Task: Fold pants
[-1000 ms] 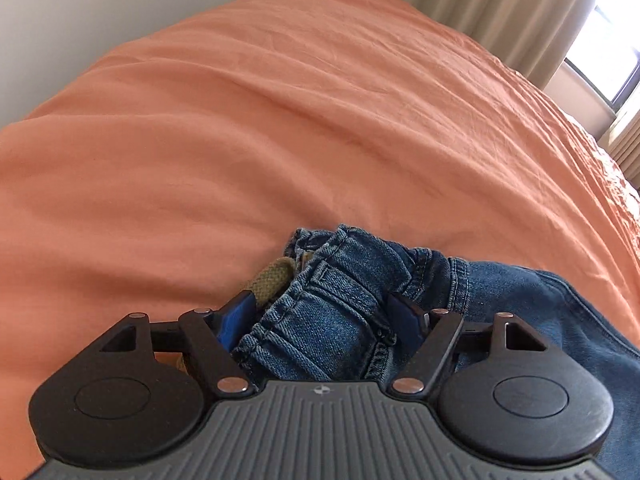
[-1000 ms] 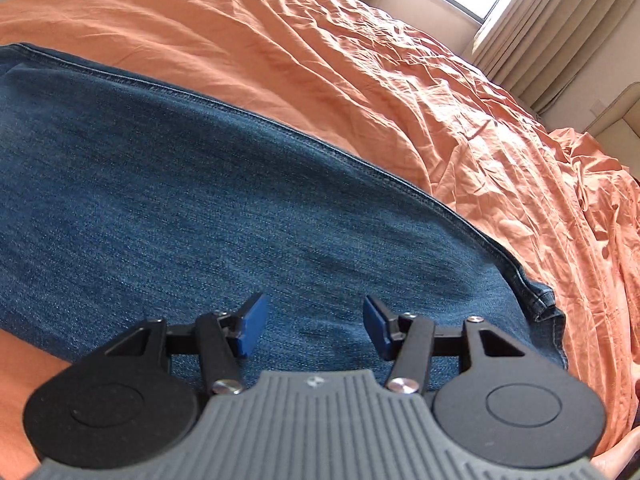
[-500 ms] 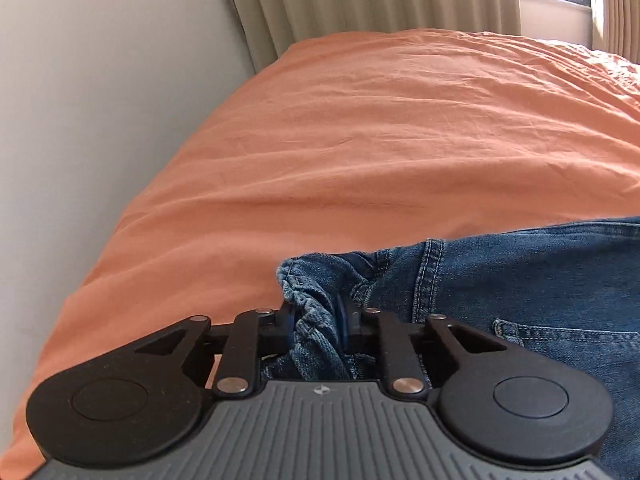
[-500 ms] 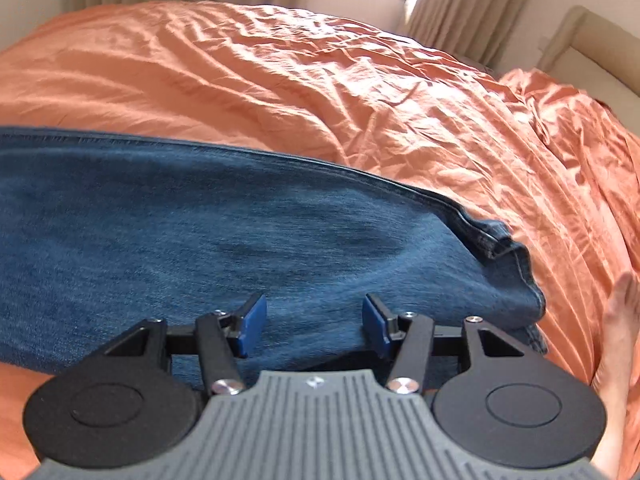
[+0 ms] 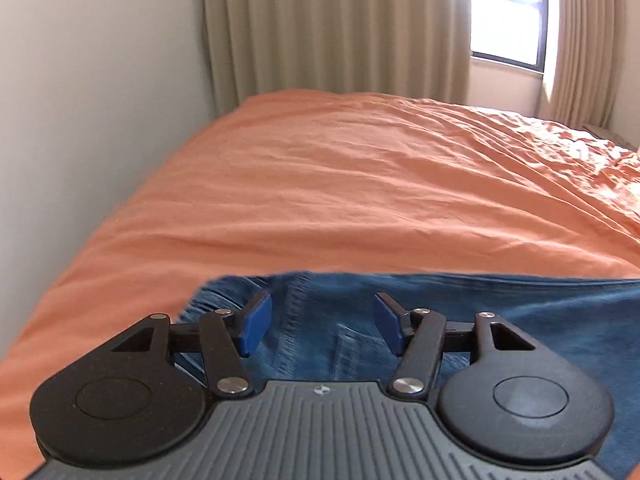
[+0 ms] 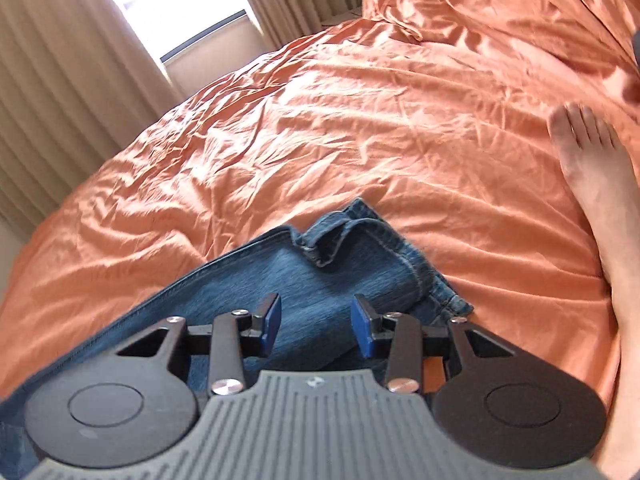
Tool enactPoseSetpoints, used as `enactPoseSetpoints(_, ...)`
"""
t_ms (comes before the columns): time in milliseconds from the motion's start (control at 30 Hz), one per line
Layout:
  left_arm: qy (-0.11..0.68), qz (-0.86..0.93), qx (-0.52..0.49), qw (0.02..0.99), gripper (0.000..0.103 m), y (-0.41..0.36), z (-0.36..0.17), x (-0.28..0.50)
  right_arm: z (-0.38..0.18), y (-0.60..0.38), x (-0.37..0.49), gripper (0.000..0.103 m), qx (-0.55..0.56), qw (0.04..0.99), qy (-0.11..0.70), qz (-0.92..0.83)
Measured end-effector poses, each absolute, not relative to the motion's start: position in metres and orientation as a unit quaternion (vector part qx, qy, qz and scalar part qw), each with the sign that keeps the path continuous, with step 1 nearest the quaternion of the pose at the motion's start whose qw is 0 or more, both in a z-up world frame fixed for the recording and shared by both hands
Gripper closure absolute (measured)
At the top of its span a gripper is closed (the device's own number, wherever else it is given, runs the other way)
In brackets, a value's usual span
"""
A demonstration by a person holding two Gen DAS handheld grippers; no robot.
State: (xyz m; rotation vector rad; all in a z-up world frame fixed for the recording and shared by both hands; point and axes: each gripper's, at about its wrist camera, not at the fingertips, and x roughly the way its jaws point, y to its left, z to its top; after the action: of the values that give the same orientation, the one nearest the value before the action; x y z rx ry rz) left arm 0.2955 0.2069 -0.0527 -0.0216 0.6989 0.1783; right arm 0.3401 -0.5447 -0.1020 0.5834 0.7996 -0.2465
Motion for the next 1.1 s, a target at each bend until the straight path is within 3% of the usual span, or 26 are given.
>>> enactPoseSetpoints(467,0.455,0.085,0.028,0.886,0.046,0.141,-0.129,0.296,-0.187,-0.622,0.332,0.073,0.484,0.801,0.337,-0.1)
enactPoseSetpoints(533,0.458,0.096,0.035,0.883,0.046,0.136,-0.131,0.3,-0.173,-0.624,0.332,0.096,0.471,0.818,0.318,-0.09)
enactPoseSetpoints(667,0.465,0.105,0.045,0.878,0.046,0.131,-0.131,0.303,-0.129,-0.624,0.324,0.103,0.416,0.86,0.284,-0.08)
enactPoseSetpoints(833,0.465,0.11,0.047,0.877,0.047,0.131,-0.133,0.303,-0.133,-0.62,0.325,0.103,0.335,0.868,0.351,-0.106)
enactPoseSetpoints(933,0.467,0.11,0.056,0.876,0.047,0.13,-0.132,0.304,-0.151,-0.63,0.316,0.088,0.337,0.857,0.37,-0.126)
enactPoseSetpoints(967,0.466,0.107,0.062,0.876,0.047,0.13,-0.13,0.304,-0.149,-0.632,0.312,0.078,0.334,0.859,0.363,-0.136)
enactPoseSetpoints(1100,0.455,0.08,0.061,0.885,0.046,0.129,-0.117,0.297,-0.143,-0.633,0.299,0.074,0.356,0.858,0.351,-0.12)
